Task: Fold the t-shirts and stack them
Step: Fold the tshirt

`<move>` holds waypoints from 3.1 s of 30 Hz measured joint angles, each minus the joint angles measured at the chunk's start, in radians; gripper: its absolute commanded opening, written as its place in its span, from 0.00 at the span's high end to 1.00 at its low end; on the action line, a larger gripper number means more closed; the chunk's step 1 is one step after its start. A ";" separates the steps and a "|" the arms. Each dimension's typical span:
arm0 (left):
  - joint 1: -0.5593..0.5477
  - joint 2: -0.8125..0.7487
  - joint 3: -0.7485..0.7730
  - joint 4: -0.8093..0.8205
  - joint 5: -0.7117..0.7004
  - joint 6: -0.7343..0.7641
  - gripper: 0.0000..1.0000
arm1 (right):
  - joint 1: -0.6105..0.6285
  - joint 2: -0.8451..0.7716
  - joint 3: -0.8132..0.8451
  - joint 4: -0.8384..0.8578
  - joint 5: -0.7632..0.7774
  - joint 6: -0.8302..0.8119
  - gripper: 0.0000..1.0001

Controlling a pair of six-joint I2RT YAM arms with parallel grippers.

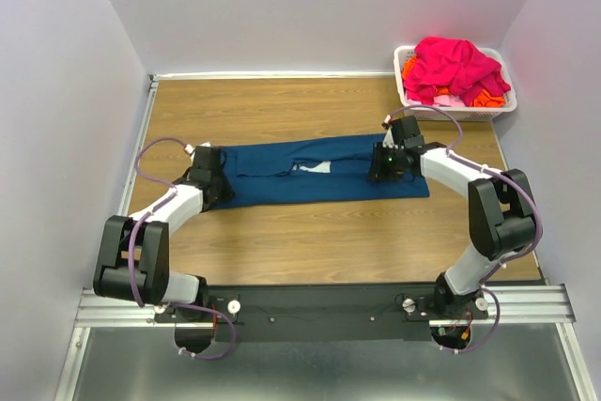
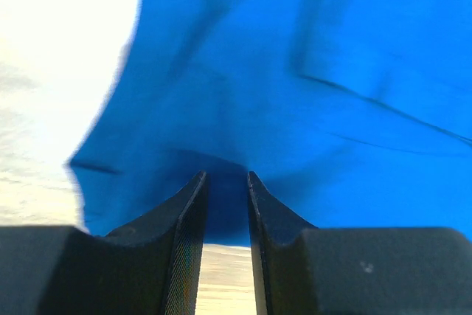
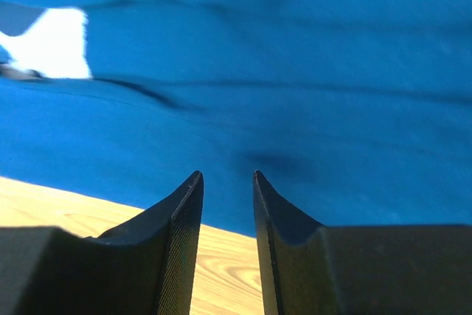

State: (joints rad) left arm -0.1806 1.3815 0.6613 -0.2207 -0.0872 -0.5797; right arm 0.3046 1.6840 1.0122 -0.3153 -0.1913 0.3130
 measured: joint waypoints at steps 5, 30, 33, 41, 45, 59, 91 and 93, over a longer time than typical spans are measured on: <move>0.072 0.024 -0.018 0.031 0.074 -0.016 0.66 | -0.014 -0.008 -0.043 -0.007 0.037 0.010 0.59; 0.150 0.576 0.832 -0.081 0.043 0.139 0.63 | 0.257 -0.179 -0.079 -0.348 -0.160 0.091 0.46; 0.151 0.390 0.711 -0.066 0.024 0.153 0.60 | 0.256 -0.119 0.151 -0.347 -0.235 0.043 0.46; 0.151 -0.327 0.343 0.059 0.046 0.179 0.30 | 0.269 0.306 0.700 -0.250 -0.448 -0.045 0.46; 0.152 -0.491 0.178 0.080 0.107 0.176 0.30 | 0.299 0.578 0.983 -0.242 -0.562 -0.050 0.46; 0.153 -0.476 -0.033 0.095 0.194 0.203 0.31 | 0.370 1.001 1.263 -0.145 -0.782 0.053 0.46; 0.163 -0.476 -0.033 0.116 0.253 0.233 0.29 | 0.102 0.094 0.486 0.155 -0.240 0.052 0.46; 0.166 -0.496 -0.033 0.117 0.261 0.235 0.21 | 0.111 0.021 0.407 0.101 -0.187 0.024 0.49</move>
State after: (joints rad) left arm -0.0151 0.8856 0.6285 -0.1032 0.1738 -0.3443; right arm 0.4160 1.7054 1.4197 -0.2138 -0.3782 0.3374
